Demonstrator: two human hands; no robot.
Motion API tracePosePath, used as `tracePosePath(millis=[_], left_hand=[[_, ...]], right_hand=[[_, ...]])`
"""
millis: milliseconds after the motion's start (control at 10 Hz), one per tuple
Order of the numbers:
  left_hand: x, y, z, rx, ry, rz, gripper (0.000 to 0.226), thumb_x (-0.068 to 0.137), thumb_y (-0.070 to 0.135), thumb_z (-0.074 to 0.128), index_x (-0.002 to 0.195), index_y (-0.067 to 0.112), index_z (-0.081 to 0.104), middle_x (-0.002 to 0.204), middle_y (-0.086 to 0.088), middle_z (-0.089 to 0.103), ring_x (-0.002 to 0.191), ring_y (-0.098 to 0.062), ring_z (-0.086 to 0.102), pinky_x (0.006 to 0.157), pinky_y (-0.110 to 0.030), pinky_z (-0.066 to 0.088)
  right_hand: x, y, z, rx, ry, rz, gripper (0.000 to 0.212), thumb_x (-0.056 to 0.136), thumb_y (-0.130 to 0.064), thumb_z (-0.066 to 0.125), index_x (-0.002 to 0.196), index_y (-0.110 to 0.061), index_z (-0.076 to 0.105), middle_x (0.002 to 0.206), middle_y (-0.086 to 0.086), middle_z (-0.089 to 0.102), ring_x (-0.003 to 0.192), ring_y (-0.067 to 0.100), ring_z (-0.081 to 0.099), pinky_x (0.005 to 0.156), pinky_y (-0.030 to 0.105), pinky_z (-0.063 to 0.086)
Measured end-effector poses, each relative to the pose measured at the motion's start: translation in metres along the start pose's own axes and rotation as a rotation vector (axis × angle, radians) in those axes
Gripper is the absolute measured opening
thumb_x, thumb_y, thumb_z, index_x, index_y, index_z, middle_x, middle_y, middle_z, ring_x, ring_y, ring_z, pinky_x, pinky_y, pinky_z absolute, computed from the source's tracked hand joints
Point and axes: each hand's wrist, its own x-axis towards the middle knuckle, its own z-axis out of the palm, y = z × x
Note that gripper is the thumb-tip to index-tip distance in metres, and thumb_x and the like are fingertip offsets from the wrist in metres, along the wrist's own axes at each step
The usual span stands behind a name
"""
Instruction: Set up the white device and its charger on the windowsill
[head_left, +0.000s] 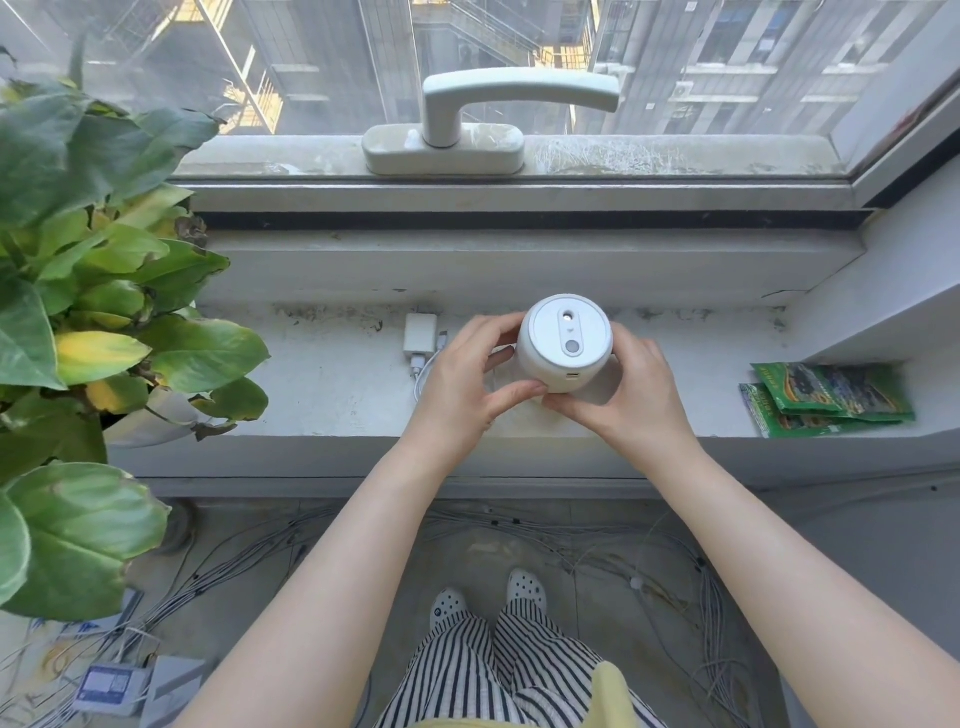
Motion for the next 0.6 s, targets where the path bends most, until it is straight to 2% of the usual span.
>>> tracePosePath(millis=[100,400,600], left_hand=[[0.001,0.0,-0.001,0.006,-0.001,0.013,0.059,0.074,0.014,0.079,0.128,0.012,0.055,0.119,-0.002,0.058,0.115,-0.004,0.055,0.1,-0.015,0.042],[-0.001,-0.003,-0.002,0.038,0.006,0.041,0.065,0.072,0.018,0.08,0.131,0.014,0.054,0.12,0.002,0.058,0.117,-0.006,0.054,0.101,-0.019,0.043],[-0.011,0.004,-0.01,0.053,0.058,0.043,0.068,0.075,0.027,0.077,0.135,0.012,0.049,0.125,0.0,0.056,0.12,-0.007,0.052,0.103,-0.023,0.045]], right_hand=[[0.0,0.001,0.0,-0.001,-0.005,0.003,0.074,0.058,-0.045,0.086,0.122,-0.024,0.055,0.109,-0.014,0.059,0.101,0.017,0.048,0.09,0.043,0.043],[0.001,0.006,0.0,-0.011,-0.008,0.0,0.084,0.057,-0.054,0.083,0.131,-0.028,0.051,0.123,-0.01,0.061,0.111,0.018,0.047,0.096,0.042,0.042],[-0.007,0.005,-0.012,-0.013,-0.021,-0.028,0.089,0.059,-0.048,0.083,0.136,-0.031,0.044,0.125,-0.016,0.054,0.117,0.015,0.042,0.101,0.042,0.039]])
